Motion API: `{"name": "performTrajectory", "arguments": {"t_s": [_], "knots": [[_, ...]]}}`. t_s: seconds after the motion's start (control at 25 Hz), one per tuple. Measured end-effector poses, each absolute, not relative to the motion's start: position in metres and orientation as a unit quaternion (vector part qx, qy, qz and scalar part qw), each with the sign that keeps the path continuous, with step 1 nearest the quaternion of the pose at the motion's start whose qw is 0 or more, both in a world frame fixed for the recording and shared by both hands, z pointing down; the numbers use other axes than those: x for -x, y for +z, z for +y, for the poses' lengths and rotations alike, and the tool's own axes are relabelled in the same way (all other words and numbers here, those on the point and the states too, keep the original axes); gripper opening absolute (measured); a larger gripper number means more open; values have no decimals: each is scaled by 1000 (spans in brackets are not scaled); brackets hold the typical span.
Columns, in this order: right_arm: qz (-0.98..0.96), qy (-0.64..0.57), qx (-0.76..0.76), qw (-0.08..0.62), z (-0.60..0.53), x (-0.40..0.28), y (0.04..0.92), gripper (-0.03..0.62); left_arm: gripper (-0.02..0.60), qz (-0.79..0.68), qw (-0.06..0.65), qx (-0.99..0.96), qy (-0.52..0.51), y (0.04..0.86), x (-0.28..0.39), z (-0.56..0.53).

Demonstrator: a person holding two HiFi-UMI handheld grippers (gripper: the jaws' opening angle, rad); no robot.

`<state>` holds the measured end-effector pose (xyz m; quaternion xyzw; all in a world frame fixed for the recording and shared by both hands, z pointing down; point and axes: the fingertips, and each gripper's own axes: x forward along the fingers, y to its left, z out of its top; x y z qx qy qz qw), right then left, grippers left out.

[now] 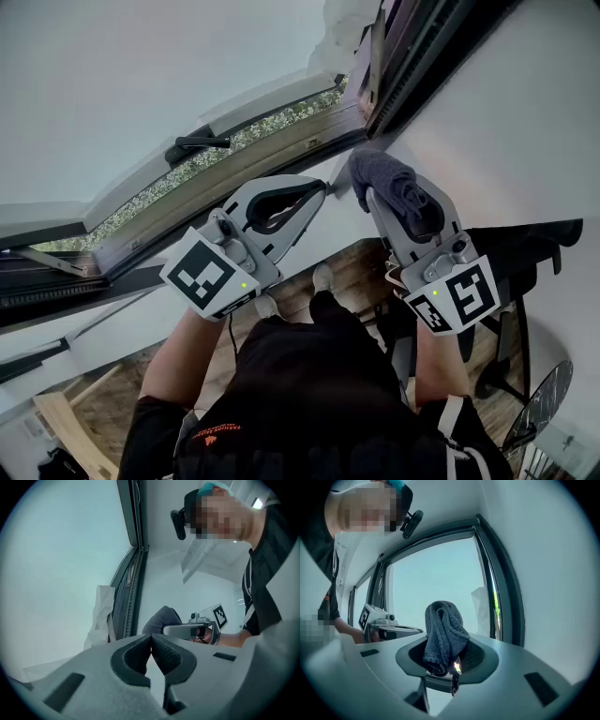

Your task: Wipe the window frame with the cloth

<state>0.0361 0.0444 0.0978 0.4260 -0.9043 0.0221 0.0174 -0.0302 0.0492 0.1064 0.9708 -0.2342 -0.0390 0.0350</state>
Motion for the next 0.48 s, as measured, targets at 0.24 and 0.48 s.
{"name": "performTrajectory", "arguments": {"t_s": [0.24, 0.48], "knots": [[-903, 26, -428, 20, 43, -37, 101, 127, 20, -232, 36, -971, -40, 109, 28, 48], [-899, 31, -437, 10, 36, -47, 101, 129, 20, -225, 39, -973, -42, 111, 19, 44]]}}
